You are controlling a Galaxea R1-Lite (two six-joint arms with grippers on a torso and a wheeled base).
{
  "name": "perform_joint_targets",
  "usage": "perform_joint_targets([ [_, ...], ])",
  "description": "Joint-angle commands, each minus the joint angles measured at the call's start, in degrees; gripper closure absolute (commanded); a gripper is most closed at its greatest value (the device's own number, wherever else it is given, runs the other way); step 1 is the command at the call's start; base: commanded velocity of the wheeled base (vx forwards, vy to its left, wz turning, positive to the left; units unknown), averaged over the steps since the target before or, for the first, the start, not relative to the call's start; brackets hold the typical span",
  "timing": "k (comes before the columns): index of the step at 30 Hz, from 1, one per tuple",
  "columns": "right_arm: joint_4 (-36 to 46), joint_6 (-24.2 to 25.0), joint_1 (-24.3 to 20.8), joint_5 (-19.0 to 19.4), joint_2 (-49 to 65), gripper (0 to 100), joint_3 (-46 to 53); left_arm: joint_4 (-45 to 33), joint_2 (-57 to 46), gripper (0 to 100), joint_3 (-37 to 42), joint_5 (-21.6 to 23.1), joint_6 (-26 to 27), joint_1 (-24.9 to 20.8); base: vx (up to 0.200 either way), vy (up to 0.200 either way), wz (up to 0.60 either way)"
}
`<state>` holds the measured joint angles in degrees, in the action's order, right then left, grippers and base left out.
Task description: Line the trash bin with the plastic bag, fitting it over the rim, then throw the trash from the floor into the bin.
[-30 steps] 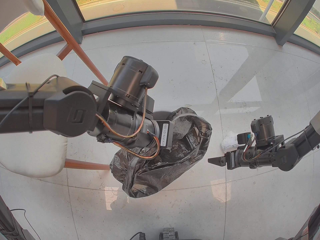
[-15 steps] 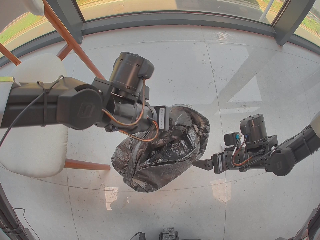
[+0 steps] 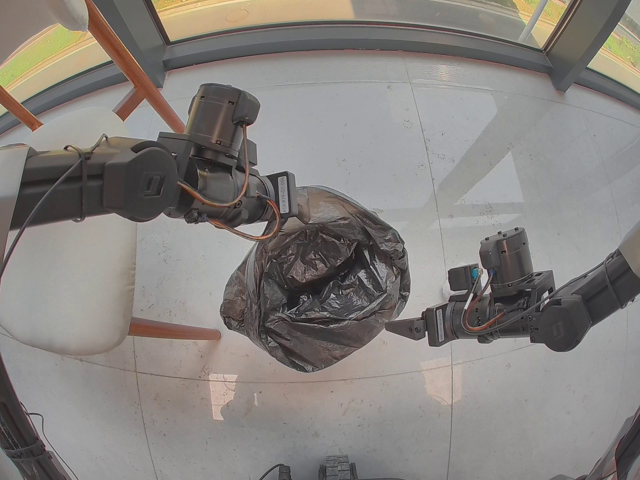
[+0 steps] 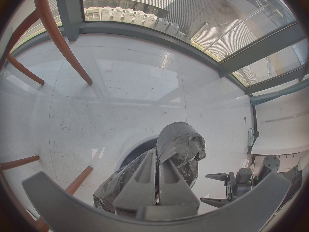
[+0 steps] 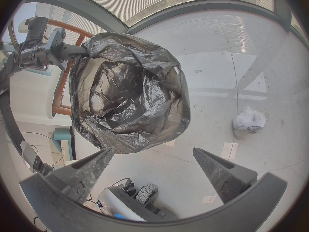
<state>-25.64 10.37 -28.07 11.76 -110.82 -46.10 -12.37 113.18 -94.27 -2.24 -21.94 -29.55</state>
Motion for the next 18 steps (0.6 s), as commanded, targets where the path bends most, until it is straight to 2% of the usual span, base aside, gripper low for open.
perform_joint_targets([
  [1, -0.03, 0.00, 0.21, -0.07, 0.35, 0, 0.14, 0.07, 1.96, 100, -1.97, 0.05, 0.06, 1.51, 0.000, 0.000, 0.00],
  [7, -0.03, 0.44, 1.27, -0.34, 1.66, 0, 0.58, 0.07, 2.84, 100, -3.55, 0.05, 0.67, 3.62, 0.000, 0.000, 0.00],
  [11, -0.03, 1.14, 1.53, -0.43, 2.28, 0, 0.75, 0.16, 3.54, 100, -3.64, 0.13, 3.13, 4.24, 0.000, 0.000, 0.00],
  [18, -0.03, 1.23, 2.06, -0.34, 3.07, 0, 1.72, 8.07, 5.65, 100, -5.13, 0.40, 4.89, 5.29, 0.000, 0.000, 0.00],
])
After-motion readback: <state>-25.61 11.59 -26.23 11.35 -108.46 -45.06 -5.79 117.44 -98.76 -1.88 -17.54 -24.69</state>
